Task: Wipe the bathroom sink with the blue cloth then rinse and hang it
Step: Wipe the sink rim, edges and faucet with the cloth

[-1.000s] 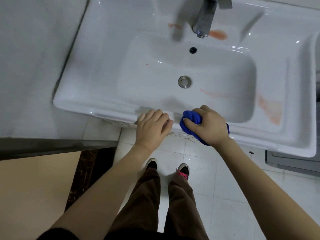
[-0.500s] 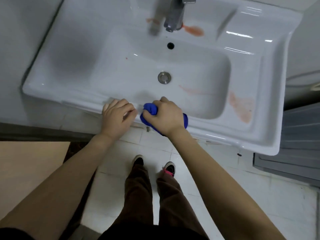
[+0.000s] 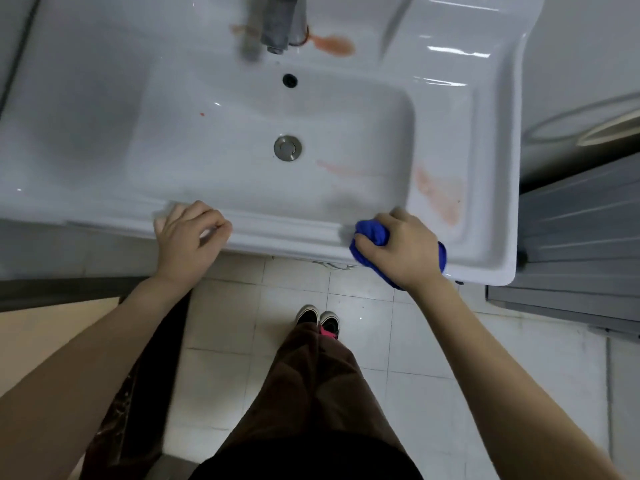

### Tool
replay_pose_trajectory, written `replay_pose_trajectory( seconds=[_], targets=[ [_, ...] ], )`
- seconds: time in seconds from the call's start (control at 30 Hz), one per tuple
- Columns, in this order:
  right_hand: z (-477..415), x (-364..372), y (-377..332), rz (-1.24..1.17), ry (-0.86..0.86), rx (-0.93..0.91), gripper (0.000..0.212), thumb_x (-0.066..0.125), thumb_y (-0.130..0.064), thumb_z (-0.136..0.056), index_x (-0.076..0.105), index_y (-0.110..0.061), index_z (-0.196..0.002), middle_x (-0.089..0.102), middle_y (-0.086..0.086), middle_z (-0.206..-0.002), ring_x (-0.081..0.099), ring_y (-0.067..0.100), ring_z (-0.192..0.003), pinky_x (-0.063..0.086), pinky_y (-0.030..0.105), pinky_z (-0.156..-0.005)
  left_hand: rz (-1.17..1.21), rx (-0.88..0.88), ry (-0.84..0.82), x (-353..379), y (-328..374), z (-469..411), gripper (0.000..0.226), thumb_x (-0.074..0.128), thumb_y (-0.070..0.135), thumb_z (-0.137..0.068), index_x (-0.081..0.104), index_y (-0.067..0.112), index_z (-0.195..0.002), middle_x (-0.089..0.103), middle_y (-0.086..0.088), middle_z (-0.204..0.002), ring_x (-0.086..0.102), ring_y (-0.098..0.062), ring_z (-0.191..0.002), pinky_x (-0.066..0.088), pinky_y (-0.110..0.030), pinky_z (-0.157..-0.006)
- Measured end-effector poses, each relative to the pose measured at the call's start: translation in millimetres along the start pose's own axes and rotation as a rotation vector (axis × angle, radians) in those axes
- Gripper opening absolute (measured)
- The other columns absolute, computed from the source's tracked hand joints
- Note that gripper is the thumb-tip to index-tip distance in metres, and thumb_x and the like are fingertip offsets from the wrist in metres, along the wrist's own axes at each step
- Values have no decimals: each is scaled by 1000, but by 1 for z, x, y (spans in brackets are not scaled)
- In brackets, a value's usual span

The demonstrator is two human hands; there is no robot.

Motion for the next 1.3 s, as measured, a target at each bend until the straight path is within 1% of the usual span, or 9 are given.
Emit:
replay_pose_trajectory(
  seconds=[0.13, 0.2, 0.4, 0.57, 0.7, 0.8, 0.87, 1.13, 1.3],
  targets=[
    [-28, 53, -115, -73, -119, -142, 29, 59, -48, -84, 62, -20, -79, 48, -5, -82, 52, 22, -73, 26, 26, -54, -1, 27, -5, 0, -3, 0, 22, 53, 40, -89, 60, 26, -74, 57, 10, -84, 44, -12, -90, 10, -32, -67],
    [-30, 59, -134, -112, -142, -170, 30, 58, -49, -86, 62, -20, -80, 51, -4, -84, 54, 23, -76, 28, 26, -56, -4, 41, -15, -1, -7, 0, 22, 53, 42, -90, 60, 27, -75, 57, 11, -84, 43, -11, -90, 11, -31, -68],
    [4, -3, -3, 0, -53, -13, 35, 58, -53, -86, 62, -20, -76, 56, 0, -82, 58, 25, -73, 48, 34, -63, 12, 21, -28, -3, -5, -1, 24, 52, 44, -88, 60, 26, -74, 58, 10, -86, 44, -13, -90, 13, -31, -69],
    [24, -47, 73, 100, 6, 141, 42, 43, -63, -78, 55, -24, -71, 53, 1, -79, 55, 27, -66, 34, 27, -52, 14, 6, -14, -4, 1, -2, 25, 52, 45, -86, 60, 25, -72, 59, 8, -84, 44, -13, -88, 11, -33, -67],
    [0, 6, -13, 34, 11, -6, 34, 55, -53, -82, 58, -21, -71, 53, -1, -80, 52, 23, -69, 33, 28, -56, -22, -13, 1, -3, 4, -2, 24, 54, 42, -85, 62, 22, -73, 60, 6, -85, 45, -15, -88, 10, -32, -67],
    [-23, 49, -105, -57, -115, -155, 33, 55, -50, -85, 60, -19, -76, 50, -3, -82, 54, 23, -73, 34, 28, -58, -30, -25, -12, -3, 3, -3, 27, 54, 40, -85, 65, 18, -75, 61, 4, -87, 47, -17, -90, 11, -30, -69],
    [-25, 55, -120, -111, -156, -203, 32, 56, -50, -86, 59, -20, -75, 50, -4, -82, 55, 23, -73, 34, 28, -57, -37, -24, -16, -4, 2, -3, 29, 53, 41, -86, 66, 17, -76, 62, 3, -88, 49, -20, -91, 13, -29, -71],
    [23, -46, 84, 53, -31, 63, 34, 49, -57, -86, 57, -28, -72, 57, 1, -82, 57, 24, -67, 45, 32, -57, 9, -49, -23, -7, 7, -2, 29, 51, 45, -83, 66, 21, -77, 62, 4, -87, 51, -21, -97, 14, -30, -73],
    [8, -17, 31, 54, -41, 11, 33, 54, -52, -85, 57, -21, -73, 56, 4, -85, 56, 31, -75, 44, 33, -61, 31, -77, -10, -5, 7, -2, 26, 52, 43, -83, 64, 22, -74, 61, 5, -86, 50, -20, -94, 13, -31, -71]
  ],
)
Point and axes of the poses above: each hand's wrist, its own z-axis away from the middle knuckle, its own x-axis out of the palm, y = z × x, the point moved 2 cm from there along -z, towards the middle knuckle
